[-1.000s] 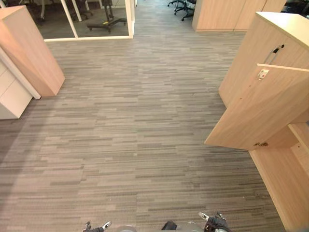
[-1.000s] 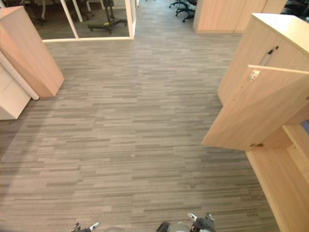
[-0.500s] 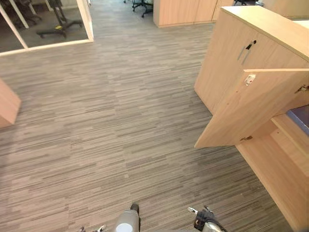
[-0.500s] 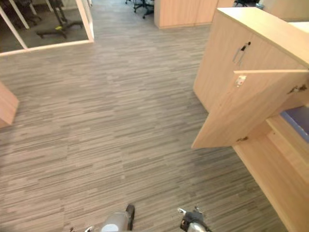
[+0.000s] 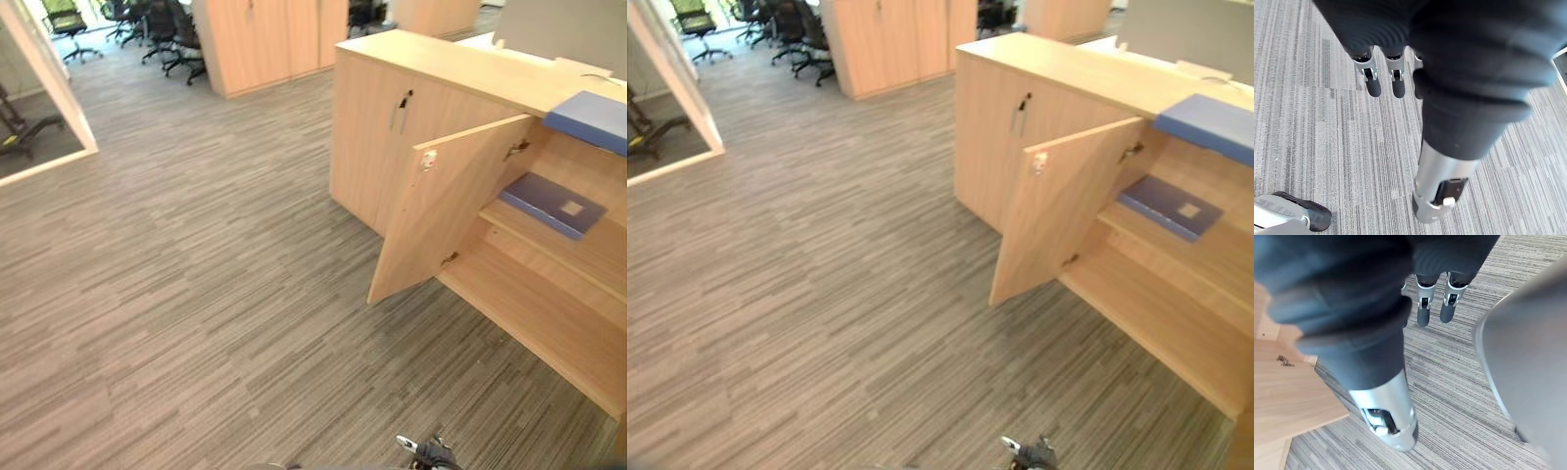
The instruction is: Walk over to the cabinet, pick up the folder, carry it to the office cabinet, place the folder inside the office cabinet, then close the office cabinet door
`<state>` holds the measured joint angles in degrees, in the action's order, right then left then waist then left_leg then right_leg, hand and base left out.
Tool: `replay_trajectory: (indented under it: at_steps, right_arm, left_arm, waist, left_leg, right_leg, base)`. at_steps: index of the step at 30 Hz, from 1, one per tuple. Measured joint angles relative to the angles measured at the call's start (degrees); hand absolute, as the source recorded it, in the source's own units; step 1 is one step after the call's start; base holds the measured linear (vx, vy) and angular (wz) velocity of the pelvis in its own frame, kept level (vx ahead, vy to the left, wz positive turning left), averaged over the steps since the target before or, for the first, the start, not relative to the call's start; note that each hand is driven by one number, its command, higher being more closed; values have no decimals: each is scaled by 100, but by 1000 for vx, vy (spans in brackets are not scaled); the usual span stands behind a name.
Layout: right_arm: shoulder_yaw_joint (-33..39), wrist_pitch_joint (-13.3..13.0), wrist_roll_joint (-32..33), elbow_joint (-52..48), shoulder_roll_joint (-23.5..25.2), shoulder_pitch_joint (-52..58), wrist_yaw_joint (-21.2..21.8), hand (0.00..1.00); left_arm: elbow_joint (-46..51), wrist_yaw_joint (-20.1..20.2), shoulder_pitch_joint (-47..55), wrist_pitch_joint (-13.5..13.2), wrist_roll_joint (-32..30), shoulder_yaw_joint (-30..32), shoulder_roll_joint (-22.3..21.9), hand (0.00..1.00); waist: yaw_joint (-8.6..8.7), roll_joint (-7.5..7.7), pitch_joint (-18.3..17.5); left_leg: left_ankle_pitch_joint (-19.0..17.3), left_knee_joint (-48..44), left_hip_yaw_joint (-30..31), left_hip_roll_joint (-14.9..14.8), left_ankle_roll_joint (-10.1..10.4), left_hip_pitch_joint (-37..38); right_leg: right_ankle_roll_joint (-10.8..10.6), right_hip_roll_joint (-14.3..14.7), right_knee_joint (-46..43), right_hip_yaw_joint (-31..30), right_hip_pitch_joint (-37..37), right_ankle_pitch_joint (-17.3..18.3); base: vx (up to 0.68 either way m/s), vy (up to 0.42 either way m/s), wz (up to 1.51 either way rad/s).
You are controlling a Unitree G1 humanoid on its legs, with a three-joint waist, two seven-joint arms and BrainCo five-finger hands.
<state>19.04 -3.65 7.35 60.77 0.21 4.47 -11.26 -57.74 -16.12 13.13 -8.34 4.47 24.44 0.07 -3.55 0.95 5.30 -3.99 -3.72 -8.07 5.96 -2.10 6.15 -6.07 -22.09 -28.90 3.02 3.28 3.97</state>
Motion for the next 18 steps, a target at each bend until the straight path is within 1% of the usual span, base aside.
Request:
replay_trajectory:
  at_steps: [1,3,4,5,7,9,10,13,15,16,18]
  right_arm:
    - [1,0,-25,-5,-2,36,0,0]
    - [-10,0,-185,-34,-6,18,1,0]
    - [-11,1,-186,-33,-5,1,1,0]
    - [-9,7,-188,-20,-8,-47,0,0]
    - [-1,8,-184,-13,-8,-93,0,0]
    - [2,6,-178,-12,-26,-125,0,0]
    - [0,8,-176,21,-53,-151,1,0]
    - [-1,10,-180,26,-109,-142,2,0]
    - [0,12,-182,26,-110,-145,2,0]
    - [22,18,-179,27,-108,-143,0,0]
    - [137,21,-178,36,-87,-144,-3,0]
  left_arm:
    - [-1,1,32,0,-7,37,-14,0]
    - [-7,5,76,4,-31,211,-76,0]
    - [-13,5,77,6,-62,225,-75,0]
    - [-42,5,71,10,-97,227,-69,0]
    - [-79,5,41,12,-135,192,-44,0]
    - [-128,5,-34,12,-143,77,-11,0]
    - [-121,5,-90,8,-142,25,-10,0]
    - [-36,-1,-115,8,-141,-2,-60,0]
    - [34,-27,-104,12,-132,0,-81,0]
    - [38,-40,-104,15,-120,-4,-83,0]
    - [46,-45,-111,16,-102,-35,-75,0]
  waist:
    - [9,-4,-2]
    - [61,-20,-53]
    - [82,-22,-48]
    - [88,-39,-8]
    - [106,-24,54]
    - [114,-50,122]
    - [134,-65,168]
    - [166,-95,198]
    - [154,-79,209]
    - [164,-78,210]
    - [193,-77,204]
  left_leg:
    - [-1,45,-100,-10,2,62]
    - [-28,190,-564,-137,53,122]
    - [-16,203,-695,-193,57,141]
    - [4,269,-1066,-345,90,232]
    - [9,321,-1318,-452,128,352]
    - [43,406,-1476,-518,193,484]
    - [79,463,-1474,-547,246,532]
    - [131,647,-1375,-630,382,587]
    - [123,706,-1252,-643,396,567]
    - [114,754,-1092,-657,389,560]
    - [107,753,-1031,-699,390,495]
  right_leg:
    - [1,-36,-8,144,14,0]
    - [27,-121,96,1050,194,-16]
    - [38,-105,171,1297,198,-23]
    - [72,9,442,2001,173,-48]
    - [74,91,531,2468,148,-50]
    - [94,198,649,2886,97,-51]
    - [171,262,770,3031,17,-14]
    - [217,437,1023,3140,-85,-28]
    - [246,511,1078,3145,-52,-18]
    - [265,558,1121,3152,-46,-6]
    - [284,632,1218,3197,-44,5]
  base:
    - [-42,67,-79]
    - [-46,59,-113]
    - [18,5,-150]
    - [49,-27,-126]
    - [25,-38,-107]
    - [3,-42,-71]
    - [-1,-35,-38]
    - [-15,-6,-1]
    - [-15,20,-9]
    - [1,24,-8]
    - [16,7,3]
